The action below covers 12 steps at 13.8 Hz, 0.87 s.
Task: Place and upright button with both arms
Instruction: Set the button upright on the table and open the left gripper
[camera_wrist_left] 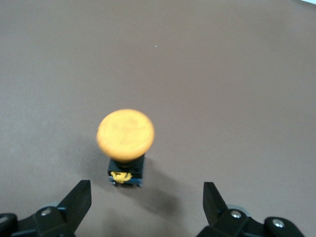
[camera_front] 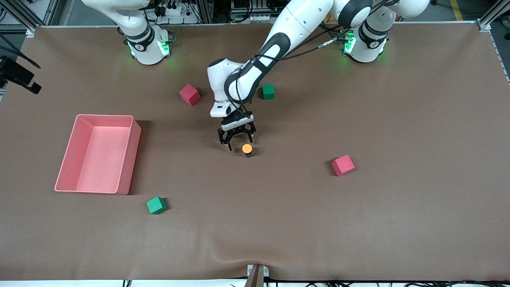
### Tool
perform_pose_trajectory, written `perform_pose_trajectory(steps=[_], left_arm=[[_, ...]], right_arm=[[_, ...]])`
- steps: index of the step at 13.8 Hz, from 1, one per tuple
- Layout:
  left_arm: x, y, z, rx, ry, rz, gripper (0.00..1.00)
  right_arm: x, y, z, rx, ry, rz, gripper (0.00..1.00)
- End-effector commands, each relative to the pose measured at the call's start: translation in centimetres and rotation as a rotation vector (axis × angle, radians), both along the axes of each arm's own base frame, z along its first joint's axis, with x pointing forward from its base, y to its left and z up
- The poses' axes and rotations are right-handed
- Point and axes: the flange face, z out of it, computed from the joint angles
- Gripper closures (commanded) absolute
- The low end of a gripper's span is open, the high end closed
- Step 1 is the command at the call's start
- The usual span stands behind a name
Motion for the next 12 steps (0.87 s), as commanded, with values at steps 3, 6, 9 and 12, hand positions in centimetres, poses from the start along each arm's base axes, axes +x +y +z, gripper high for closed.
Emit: perform_pose_trajectory(steps=[3, 6, 9, 12], left_arm=[[0.3, -0.1, 10.3, -0.086, 0.110, 0.051, 0.00], [4.2, 3.4, 17.7, -0.127, 0.214, 0.110, 0.00], [9.6, 8.9, 24.2, -0.173, 0.299, 0.094, 0.00], [15.9, 16.1, 27.3, -0.240, 0.389, 0.065, 0.00]], right_arm=[[0.0, 0.1, 0.5, 0.007, -0.007, -0.006, 0.00], [0.0, 0.1, 0.5, 0.007, -0.005, -0.006, 0.00], [0.0, 0.1, 0.5, 0.007, -0.007, -0.006, 0.00], [0.0, 0.1, 0.5, 0.007, -0.007, -0.006, 0.00]])
